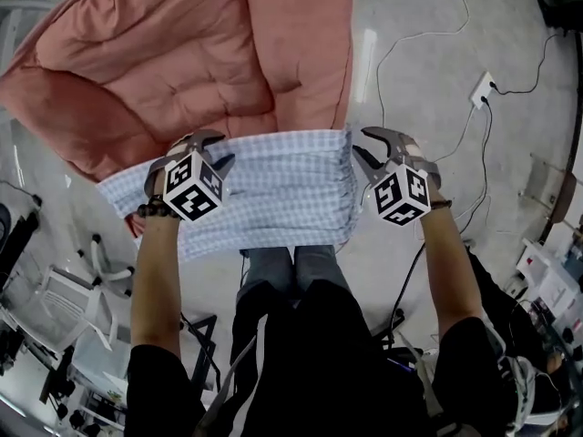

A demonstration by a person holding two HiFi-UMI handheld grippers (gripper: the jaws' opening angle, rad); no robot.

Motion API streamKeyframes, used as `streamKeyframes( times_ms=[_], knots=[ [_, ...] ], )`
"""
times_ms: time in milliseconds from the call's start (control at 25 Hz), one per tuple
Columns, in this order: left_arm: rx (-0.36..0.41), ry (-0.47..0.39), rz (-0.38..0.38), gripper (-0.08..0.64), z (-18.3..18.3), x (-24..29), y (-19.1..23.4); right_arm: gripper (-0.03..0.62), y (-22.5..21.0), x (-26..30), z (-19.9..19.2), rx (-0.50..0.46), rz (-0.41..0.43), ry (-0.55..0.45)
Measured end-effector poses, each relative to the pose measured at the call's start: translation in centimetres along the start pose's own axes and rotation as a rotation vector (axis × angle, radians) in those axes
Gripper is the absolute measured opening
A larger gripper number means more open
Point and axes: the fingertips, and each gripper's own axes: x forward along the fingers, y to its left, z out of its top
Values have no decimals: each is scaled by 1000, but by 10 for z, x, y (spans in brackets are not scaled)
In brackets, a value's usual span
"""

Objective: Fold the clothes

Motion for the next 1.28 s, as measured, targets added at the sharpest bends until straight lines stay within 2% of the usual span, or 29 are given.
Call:
streamKeyframes(
  times_ms=[280, 560, 800, 920, 1040, 1120, 1200, 1280],
  knots=[
    [1, 45, -31, 176, -8, 9, -8, 165, -7, 30, -16, -100, 105, 60],
    [3, 66, -66, 209, -18, 18, -11, 181, 6, 56, -14, -267, 235, 125],
    [-9, 65, -116, 219, -19, 25, -15, 187, 9, 64, -12, -282, 342, 123],
    [-18, 60, -119, 212, -20, 27, -16, 170, 11, 64, -14, -265, 350, 117],
    [-26, 61, -122, 199, -24, 28, -19, 114, 18, 63, -14, -254, 348, 109],
    [-27, 60, -110, 155, -25, 28, -22, 93, 18, 61, -16, -243, 323, 104],
    [-22, 58, -80, 55, -24, 26, -21, 53, 15, 59, -18, -233, 286, 102],
    [-22, 56, -57, 28, -25, 24, -19, 44, 11, 55, -20, -228, 250, 102]
  ],
)
